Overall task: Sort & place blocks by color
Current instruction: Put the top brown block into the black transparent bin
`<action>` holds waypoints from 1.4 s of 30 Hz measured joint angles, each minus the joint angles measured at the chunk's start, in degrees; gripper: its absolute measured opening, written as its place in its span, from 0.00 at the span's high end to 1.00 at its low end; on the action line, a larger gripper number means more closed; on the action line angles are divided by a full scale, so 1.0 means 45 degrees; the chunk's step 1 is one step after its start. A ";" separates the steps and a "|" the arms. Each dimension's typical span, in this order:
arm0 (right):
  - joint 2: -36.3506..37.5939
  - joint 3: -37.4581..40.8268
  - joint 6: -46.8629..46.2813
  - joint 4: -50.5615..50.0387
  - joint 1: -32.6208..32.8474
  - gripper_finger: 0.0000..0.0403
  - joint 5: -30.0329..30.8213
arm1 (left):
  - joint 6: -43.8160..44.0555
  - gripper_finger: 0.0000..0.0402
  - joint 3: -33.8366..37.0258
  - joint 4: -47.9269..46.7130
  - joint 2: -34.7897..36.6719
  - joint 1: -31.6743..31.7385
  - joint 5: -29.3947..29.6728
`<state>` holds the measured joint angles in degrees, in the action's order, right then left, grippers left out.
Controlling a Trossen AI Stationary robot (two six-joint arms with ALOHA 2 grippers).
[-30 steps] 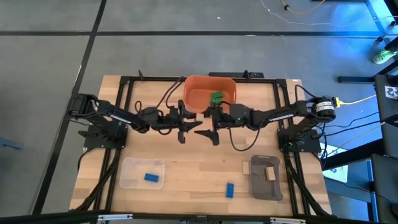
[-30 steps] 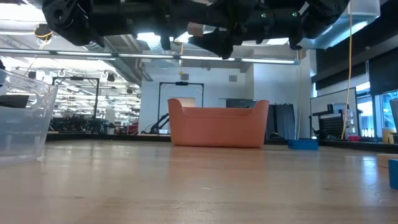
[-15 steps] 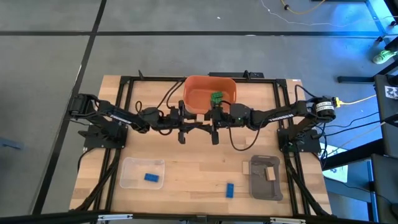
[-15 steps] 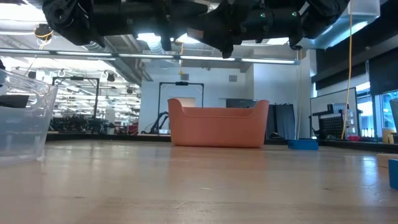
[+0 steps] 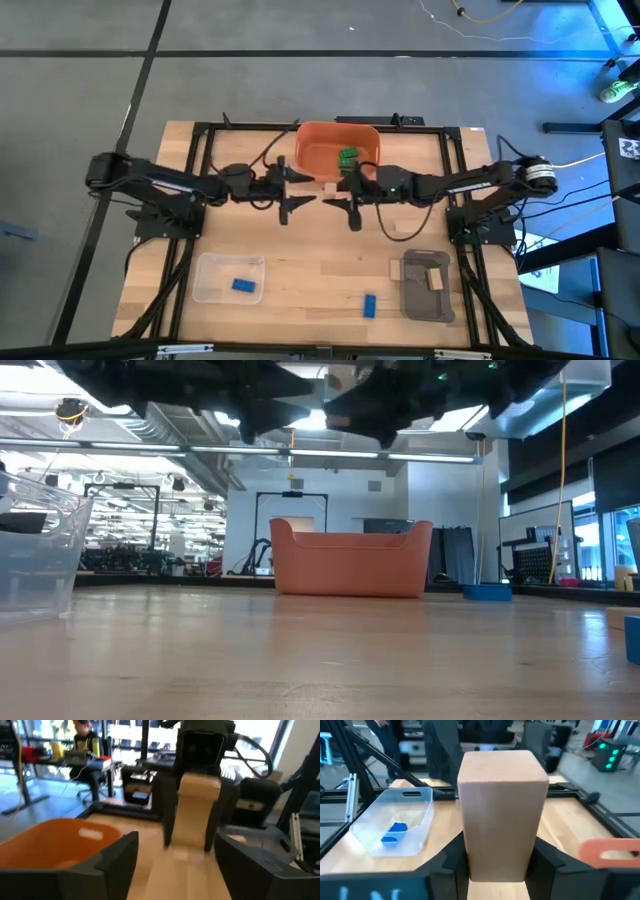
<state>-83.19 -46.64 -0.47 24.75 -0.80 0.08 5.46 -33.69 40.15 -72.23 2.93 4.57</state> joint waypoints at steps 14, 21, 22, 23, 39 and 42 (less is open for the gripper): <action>0.4447 0.3117 -0.0169 0.1021 0.0010 0.67 0.1293 | 0.0096 0.34 0.3356 0.2430 0.2518 0.0509 0.0645; 0.4690 0.3305 -0.0125 0.1171 0.0010 0.67 0.1302 | 0.0097 0.34 0.3439 0.2549 0.2494 0.0919 -0.0821; 0.4690 0.3305 -0.0122 0.1195 0.0010 0.67 0.1302 | 0.0101 0.34 0.3439 0.2535 0.2469 0.0951 -0.0813; 0.4690 0.3305 -0.0122 0.1211 0.0005 0.67 0.1302 | 0.0112 0.34 0.3439 0.2485 0.2469 0.0968 -0.0808; 0.4685 0.3302 -0.0095 0.0981 0.0001 0.67 0.1292 | -0.0015 0.35 0.3439 0.2524 0.2469 0.0968 -0.0711; 0.4685 0.3303 -0.0111 0.0974 0.0005 0.67 0.1292 | -0.0016 0.35 0.3439 0.2524 0.2469 0.0968 -0.0415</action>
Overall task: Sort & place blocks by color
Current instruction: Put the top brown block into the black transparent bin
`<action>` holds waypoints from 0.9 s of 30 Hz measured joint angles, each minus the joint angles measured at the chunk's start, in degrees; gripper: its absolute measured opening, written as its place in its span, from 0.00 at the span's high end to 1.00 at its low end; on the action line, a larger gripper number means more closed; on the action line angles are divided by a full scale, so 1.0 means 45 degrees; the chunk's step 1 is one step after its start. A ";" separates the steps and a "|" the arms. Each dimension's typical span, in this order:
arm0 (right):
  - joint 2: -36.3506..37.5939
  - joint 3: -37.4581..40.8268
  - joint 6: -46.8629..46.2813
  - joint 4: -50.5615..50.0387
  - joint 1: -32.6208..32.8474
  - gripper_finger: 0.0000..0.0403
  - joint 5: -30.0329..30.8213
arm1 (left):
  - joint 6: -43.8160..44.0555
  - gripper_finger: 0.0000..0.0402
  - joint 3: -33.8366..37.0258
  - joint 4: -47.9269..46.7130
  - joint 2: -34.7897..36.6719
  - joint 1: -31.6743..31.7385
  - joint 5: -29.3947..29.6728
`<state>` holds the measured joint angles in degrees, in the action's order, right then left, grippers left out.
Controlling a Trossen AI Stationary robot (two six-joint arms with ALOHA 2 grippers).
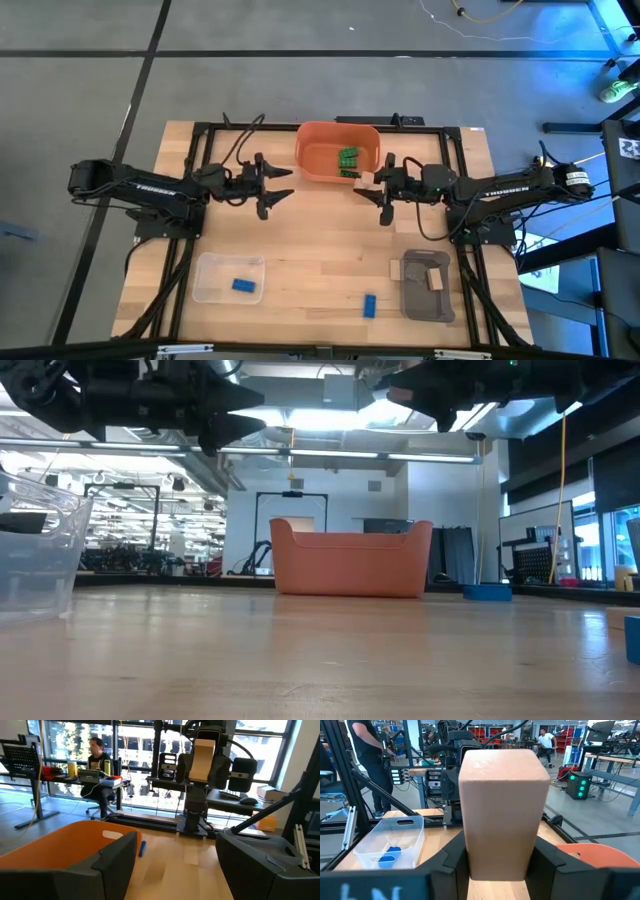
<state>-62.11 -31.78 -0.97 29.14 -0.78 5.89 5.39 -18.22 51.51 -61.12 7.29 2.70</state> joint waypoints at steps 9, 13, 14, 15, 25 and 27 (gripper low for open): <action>0.0000 -0.0002 -0.0068 -0.0143 0.0000 0.67 -0.0005 | 0.0000 0.35 0.0000 0.0000 -0.0005 -0.0005 -0.0006; 0.0000 -0.0002 -0.0042 -0.0148 0.0034 0.67 -0.0083 | 0.0000 0.35 0.0000 0.0000 -0.0005 -0.0039 -0.0118; 0.0000 -0.0002 -0.0062 -0.0148 0.0034 0.67 -0.0087 | 0.0000 0.35 0.0000 0.0000 -0.0005 -0.0044 -0.0139; 0.0000 -0.0002 -0.0070 -0.0148 0.0034 0.67 -0.0095 | 0.0000 0.35 0.0000 0.0000 -0.0005 -0.0044 -0.0161; -0.0010 -0.0002 -0.0073 -0.0177 0.0078 0.67 -0.0125 | -0.0005 0.35 -0.0005 0.0000 -0.0007 -0.0044 -0.0196; -0.0010 -0.0002 -0.0056 -0.0177 0.0078 0.67 -0.0121 | -0.0005 0.35 -0.0005 0.0000 -0.0005 -0.0044 -0.0195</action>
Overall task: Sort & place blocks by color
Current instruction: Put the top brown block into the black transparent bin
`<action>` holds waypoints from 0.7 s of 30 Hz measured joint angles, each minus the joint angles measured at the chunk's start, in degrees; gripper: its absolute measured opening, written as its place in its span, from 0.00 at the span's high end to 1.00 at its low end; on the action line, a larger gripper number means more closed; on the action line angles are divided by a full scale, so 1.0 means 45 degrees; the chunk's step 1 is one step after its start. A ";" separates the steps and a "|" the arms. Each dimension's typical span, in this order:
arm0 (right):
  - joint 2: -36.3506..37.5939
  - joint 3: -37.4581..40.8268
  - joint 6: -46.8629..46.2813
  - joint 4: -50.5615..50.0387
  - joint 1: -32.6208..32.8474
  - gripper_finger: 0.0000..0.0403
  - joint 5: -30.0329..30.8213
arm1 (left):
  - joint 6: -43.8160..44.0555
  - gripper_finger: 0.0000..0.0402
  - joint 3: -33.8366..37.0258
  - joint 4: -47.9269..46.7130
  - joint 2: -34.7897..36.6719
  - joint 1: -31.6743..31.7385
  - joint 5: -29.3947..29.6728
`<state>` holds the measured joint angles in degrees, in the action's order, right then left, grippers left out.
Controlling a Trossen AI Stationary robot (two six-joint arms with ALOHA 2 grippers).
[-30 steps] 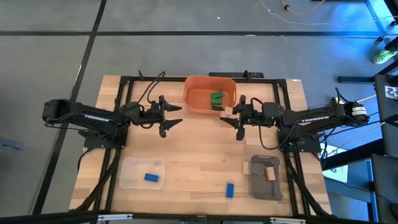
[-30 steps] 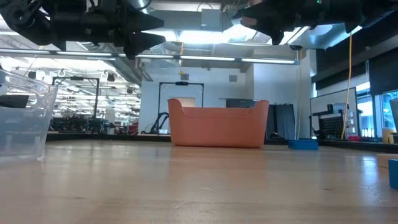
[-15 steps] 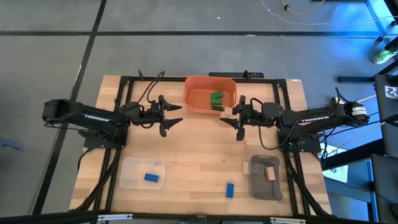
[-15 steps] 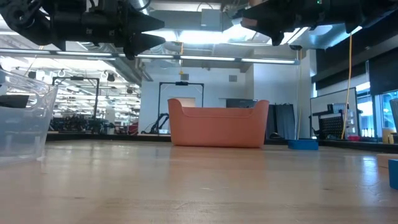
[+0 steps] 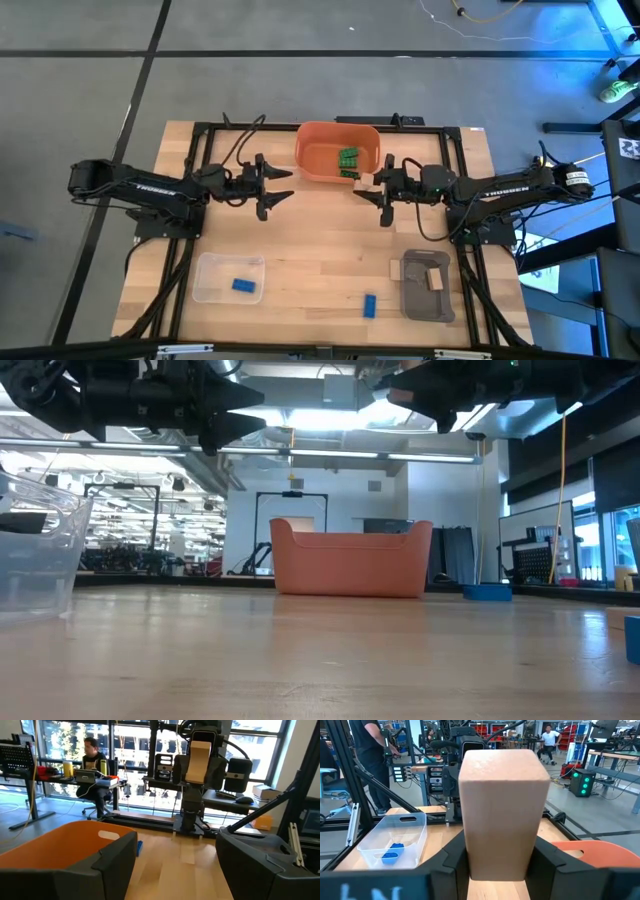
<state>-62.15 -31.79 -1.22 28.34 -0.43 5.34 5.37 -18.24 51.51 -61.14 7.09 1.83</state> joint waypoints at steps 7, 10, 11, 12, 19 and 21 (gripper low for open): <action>0.0000 0.0000 0.0005 0.0000 0.0000 0.67 -0.0131 | -0.0126 0.35 0.0000 0.0000 0.0000 0.0000 0.0000; 0.0000 -0.0005 -0.0002 0.0000 0.0000 0.67 -0.0146 | -0.0144 0.35 0.0000 0.0000 -0.0005 0.0000 0.0000; 0.0000 -0.0005 0.0008 0.0002 0.0000 0.67 -0.0201 | -0.0206 0.35 0.0000 0.0000 -0.0005 0.0000 -0.0003; 0.0000 -0.0005 0.0027 0.0000 0.0000 0.67 -0.0209 | -0.0270 0.35 0.0000 0.0000 -0.0004 0.0000 0.0000; 0.0000 -0.0382 -0.0546 -0.0659 0.0088 0.67 -0.3141 | -0.0291 0.35 0.0000 0.0000 -0.0005 0.0000 -0.0005; 0.0004 -0.1007 -0.0968 -0.1947 0.0490 0.67 -0.3964 | -0.0298 0.35 0.0000 0.0000 -0.0005 0.0000 0.0000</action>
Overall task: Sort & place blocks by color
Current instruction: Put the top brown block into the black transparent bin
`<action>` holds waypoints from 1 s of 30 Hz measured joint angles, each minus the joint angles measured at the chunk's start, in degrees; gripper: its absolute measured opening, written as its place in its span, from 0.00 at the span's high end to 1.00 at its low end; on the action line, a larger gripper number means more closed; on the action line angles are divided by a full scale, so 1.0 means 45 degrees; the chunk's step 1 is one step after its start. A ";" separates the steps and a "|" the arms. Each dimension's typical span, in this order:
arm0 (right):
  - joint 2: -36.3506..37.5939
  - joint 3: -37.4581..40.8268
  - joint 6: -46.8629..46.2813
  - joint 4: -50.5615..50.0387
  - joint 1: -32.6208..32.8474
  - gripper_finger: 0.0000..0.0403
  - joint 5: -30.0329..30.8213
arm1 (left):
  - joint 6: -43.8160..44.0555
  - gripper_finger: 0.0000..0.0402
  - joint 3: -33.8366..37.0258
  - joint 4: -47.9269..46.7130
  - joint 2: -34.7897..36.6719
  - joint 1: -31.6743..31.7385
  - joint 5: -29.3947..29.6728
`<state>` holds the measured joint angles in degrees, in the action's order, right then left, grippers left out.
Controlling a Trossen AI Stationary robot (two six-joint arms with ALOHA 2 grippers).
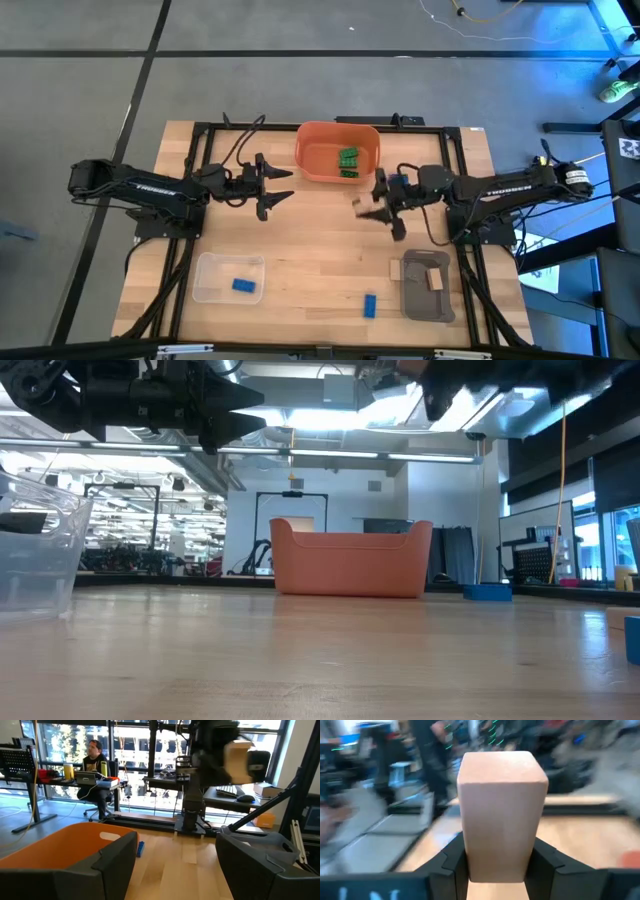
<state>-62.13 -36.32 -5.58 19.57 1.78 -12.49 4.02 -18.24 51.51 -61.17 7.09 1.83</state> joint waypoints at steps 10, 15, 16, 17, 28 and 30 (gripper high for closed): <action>-0.0043 -0.3735 -0.4889 -1.1751 0.5901 0.67 0.3072 | -0.0358 0.35 -0.0005 0.0000 0.0000 0.0000 0.0000; -0.0242 -0.3617 -1.0352 -1.3433 0.9121 0.67 0.4624 | -0.0348 0.35 -0.0005 0.0000 0.0000 0.0000 0.0000; -0.0391 -0.3522 -1.1393 -1.3776 0.9618 0.67 0.4872 | -0.0348 0.35 -0.0005 0.0000 0.0000 0.0000 0.0000; -0.0572 -0.3469 -1.2396 -1.4098 1.0033 0.67 0.5001 | -0.0345 0.35 -0.0005 0.0000 0.0000 0.0000 0.0000; -0.3176 -0.2539 -1.6076 -1.4868 1.1197 0.67 0.3935 | -0.0362 0.35 -0.0005 0.0015 0.0000 0.0005 0.0002; -0.3667 -0.2339 -1.6067 -1.4882 1.1173 0.67 0.3576 | -0.0362 0.35 -0.0005 0.0019 0.0000 0.0005 0.0006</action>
<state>-78.63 -46.85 -77.88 -47.40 52.05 3.60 2.39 -18.26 51.59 -61.17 7.11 1.85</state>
